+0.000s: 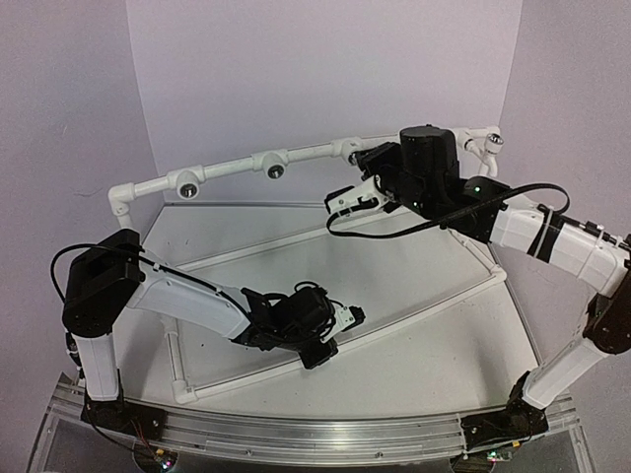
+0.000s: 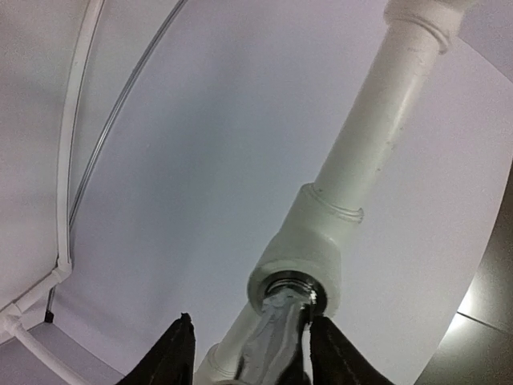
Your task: Install the water faucets
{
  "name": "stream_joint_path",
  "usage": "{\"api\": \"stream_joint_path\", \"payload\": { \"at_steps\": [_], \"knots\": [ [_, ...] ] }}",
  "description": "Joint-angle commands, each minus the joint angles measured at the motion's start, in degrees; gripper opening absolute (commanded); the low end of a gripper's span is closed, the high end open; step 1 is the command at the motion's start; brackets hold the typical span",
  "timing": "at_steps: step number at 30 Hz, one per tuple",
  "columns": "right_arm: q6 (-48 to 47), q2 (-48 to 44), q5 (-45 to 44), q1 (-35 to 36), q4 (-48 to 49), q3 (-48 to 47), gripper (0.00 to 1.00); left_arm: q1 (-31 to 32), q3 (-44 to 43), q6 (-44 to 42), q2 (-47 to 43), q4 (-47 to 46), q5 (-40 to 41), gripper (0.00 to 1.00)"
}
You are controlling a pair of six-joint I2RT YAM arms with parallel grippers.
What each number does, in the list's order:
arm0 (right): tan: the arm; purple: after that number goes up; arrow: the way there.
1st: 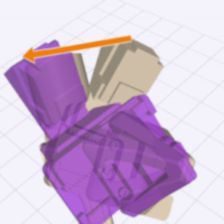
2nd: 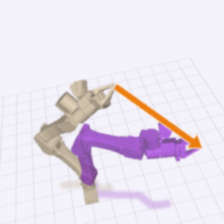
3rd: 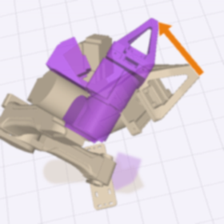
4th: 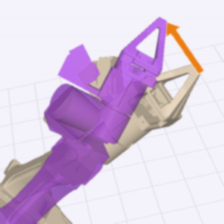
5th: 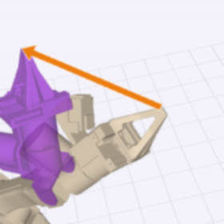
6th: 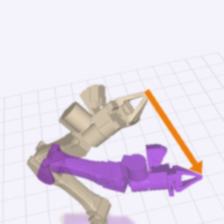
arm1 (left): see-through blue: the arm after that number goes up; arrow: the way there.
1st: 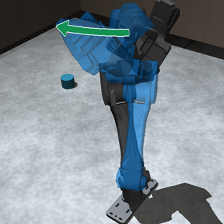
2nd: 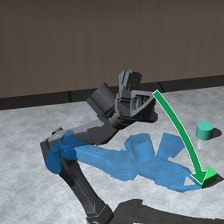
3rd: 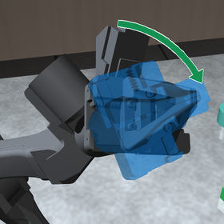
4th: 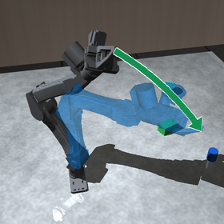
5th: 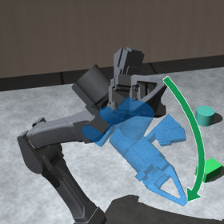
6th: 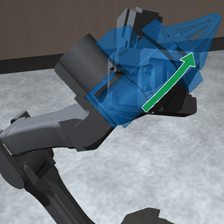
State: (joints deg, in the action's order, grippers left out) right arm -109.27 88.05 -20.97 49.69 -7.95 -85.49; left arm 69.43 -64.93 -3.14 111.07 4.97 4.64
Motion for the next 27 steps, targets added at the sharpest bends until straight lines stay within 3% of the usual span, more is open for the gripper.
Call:
{"api": "stream_joint_path", "payload": {
  "at_steps": [1,6,13,16,20,22,24,27],
  "knots": [
    [6.3,0.0,-3.2,0.3,3.0,1.4,0.38,0.6,2.5,-0.1,4.9,12.3,-3.8,0.0],
    [27.8,1.4,-2.6,1.1,4.0,0.9,0.22,0.6,2.3,-0.1,5.1,12.4,-3.9,0.0],
    [83.8,4.6,3.6,1.2,11.9,-3.0,0.0,0.6,1.8,-0.3,5.4,12.7,-4.0,0.0],
    [114.2,5.3,-0.8,1.1,16.6,-1.0,0.0,0.5,1.7,-0.2,5.6,12.8,-4.1,0.0],
    [142.9,5.0,2.7,0.9,24.7,3.8,0.0,0.6,1.7,0.1,5.7,13.0,-4.1,0.0],
    [156.4,3.6,4.2,0.9,34.8,10.2,0.0,0.6,1.9,0.3,5.5,13.0,-3.9,0.0],
    [167.1,3.4,6.4,0.9,49.7,16.6,0.0,0.6,1.6,0.2,5.6,13.0,-3.8,0.0],
    [173.2,4.5,9.4,0.9,57.9,18.1,0.0,0.6,1.7,0.0,5.6,13.2,-3.8,0.0]
  ]
}}
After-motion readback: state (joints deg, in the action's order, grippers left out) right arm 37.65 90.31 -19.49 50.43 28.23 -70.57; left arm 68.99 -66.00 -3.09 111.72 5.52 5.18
